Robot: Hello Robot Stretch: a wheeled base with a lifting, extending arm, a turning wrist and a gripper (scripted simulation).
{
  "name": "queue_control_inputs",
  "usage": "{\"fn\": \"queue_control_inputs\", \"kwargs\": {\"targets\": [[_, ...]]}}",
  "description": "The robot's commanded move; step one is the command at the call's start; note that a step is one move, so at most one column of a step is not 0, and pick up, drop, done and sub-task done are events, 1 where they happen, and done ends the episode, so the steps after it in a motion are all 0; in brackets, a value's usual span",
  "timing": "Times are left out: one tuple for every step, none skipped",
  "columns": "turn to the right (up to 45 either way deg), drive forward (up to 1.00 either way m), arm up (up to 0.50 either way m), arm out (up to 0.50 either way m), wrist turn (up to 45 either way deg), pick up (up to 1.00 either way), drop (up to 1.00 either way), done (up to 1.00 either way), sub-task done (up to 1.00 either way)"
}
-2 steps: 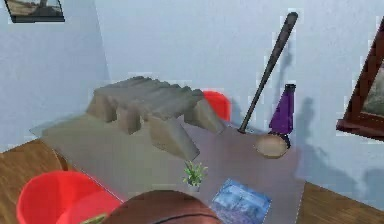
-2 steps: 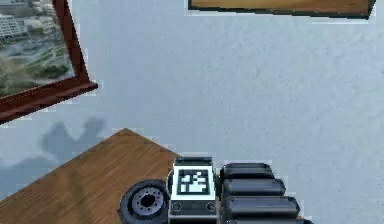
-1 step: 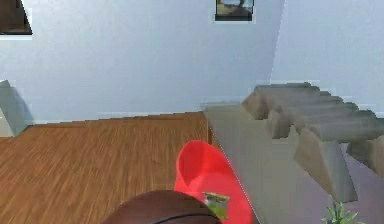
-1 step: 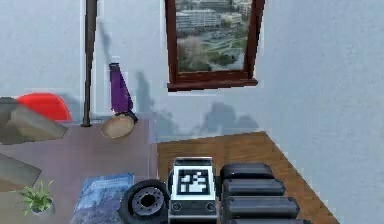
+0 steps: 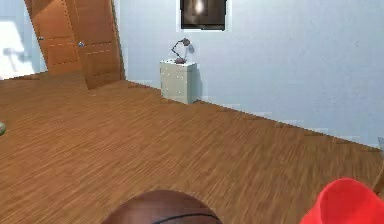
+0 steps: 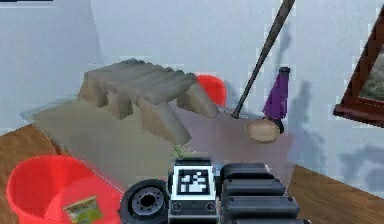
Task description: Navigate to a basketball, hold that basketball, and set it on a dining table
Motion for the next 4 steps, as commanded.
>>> {"fn": "queue_control_inputs", "kwargs": {"targets": [[-21.0,0.0,0.0,0.0,0.0,0.0,0.0,0.0,0.0],[0.0,0.0,0.0,0.48,0.0,0.0,0.0,0.0,0.0],[0.0,0.0,0.0,0.0,45.0,0.0,0.0,0.0,0.0],[0.0,0.0,0.0,0.0,45.0,0.0,0.0,0.0,0.0]]}}
